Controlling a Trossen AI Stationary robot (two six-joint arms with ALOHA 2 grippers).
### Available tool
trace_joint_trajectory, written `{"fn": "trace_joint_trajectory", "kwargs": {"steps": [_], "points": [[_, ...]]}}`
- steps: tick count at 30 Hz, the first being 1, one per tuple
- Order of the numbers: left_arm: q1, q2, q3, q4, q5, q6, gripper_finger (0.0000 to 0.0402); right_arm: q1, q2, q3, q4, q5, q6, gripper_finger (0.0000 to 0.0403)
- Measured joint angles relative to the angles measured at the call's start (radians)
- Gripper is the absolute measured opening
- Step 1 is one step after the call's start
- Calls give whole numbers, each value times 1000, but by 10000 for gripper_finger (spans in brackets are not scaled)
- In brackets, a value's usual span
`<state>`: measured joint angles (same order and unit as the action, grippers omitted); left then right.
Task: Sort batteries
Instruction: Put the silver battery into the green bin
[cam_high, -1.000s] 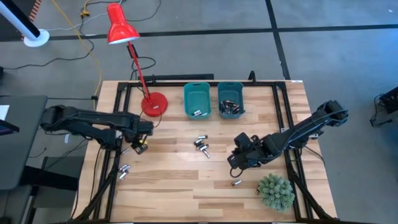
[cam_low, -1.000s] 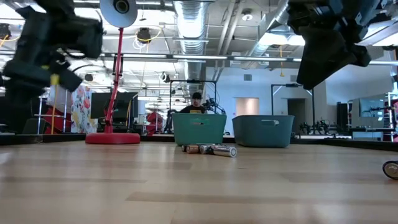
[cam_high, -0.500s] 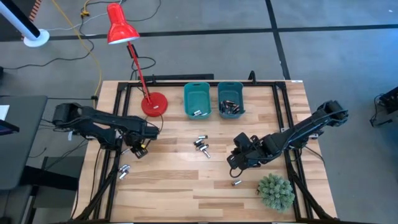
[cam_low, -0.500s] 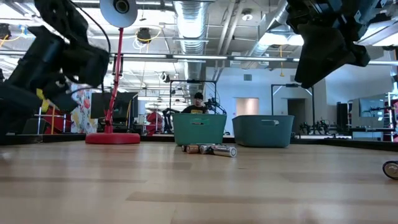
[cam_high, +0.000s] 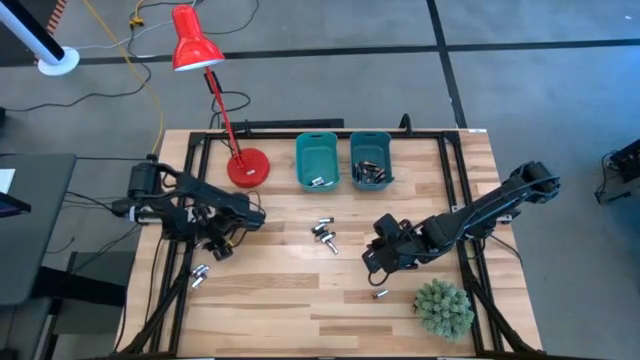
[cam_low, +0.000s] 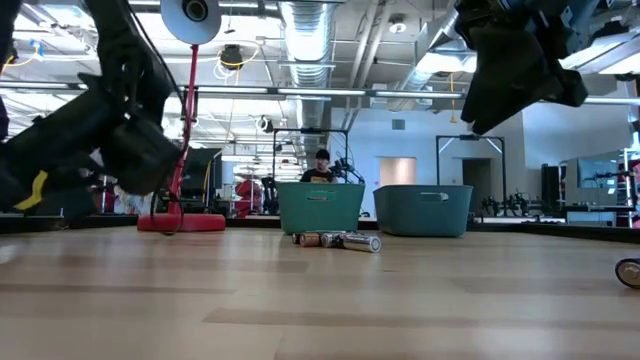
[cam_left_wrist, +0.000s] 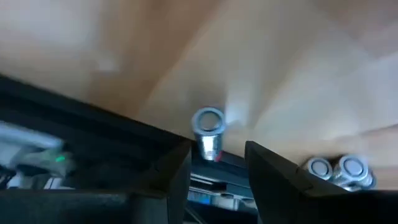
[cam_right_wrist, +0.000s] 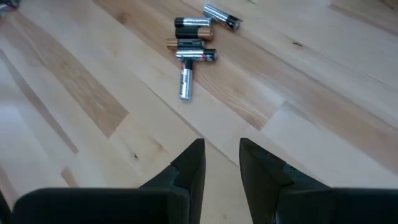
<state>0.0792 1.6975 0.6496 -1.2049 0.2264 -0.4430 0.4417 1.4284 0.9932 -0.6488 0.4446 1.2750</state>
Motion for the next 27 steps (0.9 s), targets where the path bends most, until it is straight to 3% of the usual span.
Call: {"fn": "trace_joint_trajectory", "kwargs": {"steps": [8, 15, 22, 27], "points": [[1, 37, -49, 116, 45, 46, 136, 2, 0, 0, 8, 1, 7, 116], [-1, 40, -20, 118, 43, 63, 39, 0, 0, 0, 7, 2, 7, 116], [-1, 38, 64, 119, 17, 77, 39, -6, 0, 0, 7, 2, 0, 116], [5, 17, 200, 166, -16, 115, 39, -6, 0, 0, 5, 2, -1, 116]]}}
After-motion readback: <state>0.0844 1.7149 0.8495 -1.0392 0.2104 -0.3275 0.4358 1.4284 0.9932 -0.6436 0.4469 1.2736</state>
